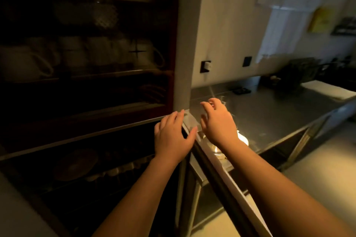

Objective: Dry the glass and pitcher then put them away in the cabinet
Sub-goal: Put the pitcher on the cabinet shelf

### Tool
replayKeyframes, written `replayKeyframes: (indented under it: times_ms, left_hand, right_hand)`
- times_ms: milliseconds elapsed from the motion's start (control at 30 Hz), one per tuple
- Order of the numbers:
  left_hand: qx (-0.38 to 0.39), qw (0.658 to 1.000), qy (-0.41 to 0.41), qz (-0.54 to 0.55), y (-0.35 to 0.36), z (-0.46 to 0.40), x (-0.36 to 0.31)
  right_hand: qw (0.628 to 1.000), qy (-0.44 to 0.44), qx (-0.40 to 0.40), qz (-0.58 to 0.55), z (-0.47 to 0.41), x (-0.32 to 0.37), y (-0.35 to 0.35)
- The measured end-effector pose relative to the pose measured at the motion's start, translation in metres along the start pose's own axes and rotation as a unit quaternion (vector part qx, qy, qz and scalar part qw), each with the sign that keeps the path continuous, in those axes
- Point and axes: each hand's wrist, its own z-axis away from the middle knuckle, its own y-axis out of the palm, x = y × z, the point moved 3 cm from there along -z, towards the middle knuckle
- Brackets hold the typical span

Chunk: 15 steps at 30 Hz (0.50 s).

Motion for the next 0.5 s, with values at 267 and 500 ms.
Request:
replayKeyframes:
  times_ms: [267, 500]
  left_hand:
    - [0.124, 0.991, 0.038, -0.035, 0.078, -0.047, -0.058]
    - [0.240, 0.970, -0.034, -0.008, 0.137, -0.081, -0.079]
  right_hand:
    - [0.995, 0.101, 0.016, -0.015, -0.010, -0.106, 0.014]
    - [0.982, 0.173, 0.050, -0.061, -0.009, -0.178, 0.057]
